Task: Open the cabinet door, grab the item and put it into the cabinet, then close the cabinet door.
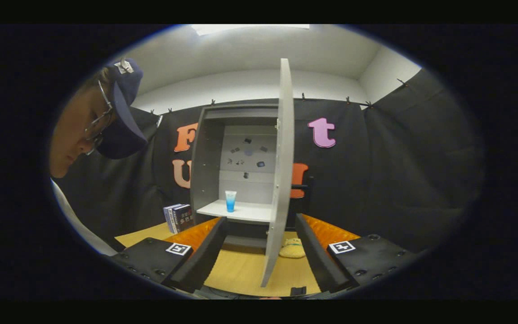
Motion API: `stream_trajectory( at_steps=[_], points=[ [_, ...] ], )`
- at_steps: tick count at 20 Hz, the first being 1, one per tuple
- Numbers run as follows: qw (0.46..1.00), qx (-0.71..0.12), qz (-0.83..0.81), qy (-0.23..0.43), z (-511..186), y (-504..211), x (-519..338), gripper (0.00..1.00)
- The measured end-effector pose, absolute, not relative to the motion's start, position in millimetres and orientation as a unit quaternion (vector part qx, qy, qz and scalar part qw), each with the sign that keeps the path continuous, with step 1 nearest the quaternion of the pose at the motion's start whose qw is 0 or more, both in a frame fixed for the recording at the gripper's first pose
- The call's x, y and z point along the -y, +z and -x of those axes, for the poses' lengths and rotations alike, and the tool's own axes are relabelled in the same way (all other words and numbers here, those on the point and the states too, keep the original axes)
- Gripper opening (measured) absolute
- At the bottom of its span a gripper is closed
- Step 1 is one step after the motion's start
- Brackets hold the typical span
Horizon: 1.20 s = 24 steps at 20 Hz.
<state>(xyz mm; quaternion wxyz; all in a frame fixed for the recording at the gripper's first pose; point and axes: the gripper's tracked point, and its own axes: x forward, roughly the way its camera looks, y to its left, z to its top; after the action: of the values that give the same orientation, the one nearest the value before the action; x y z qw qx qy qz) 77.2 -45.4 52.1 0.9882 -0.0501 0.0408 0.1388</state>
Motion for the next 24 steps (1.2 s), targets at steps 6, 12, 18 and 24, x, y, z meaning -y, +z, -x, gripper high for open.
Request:
stream_trajectory(
  at_steps=[6, 12, 18, 24],
  points=[
    [0.994, -0.039, 0.034, 0.093, -126.8, 43.2, 110.9, 0.96],
    [0.993, -0.053, -0.011, 0.101, -147.1, 41.4, 131.0, 0.96],
    [0.994, -0.046, -0.002, 0.1, -153.1, 43.4, 129.4, 0.99],
    [0.998, -0.04, 0.011, 0.036, -164.5, 49.3, 157.3, 0.98]
  ],
)
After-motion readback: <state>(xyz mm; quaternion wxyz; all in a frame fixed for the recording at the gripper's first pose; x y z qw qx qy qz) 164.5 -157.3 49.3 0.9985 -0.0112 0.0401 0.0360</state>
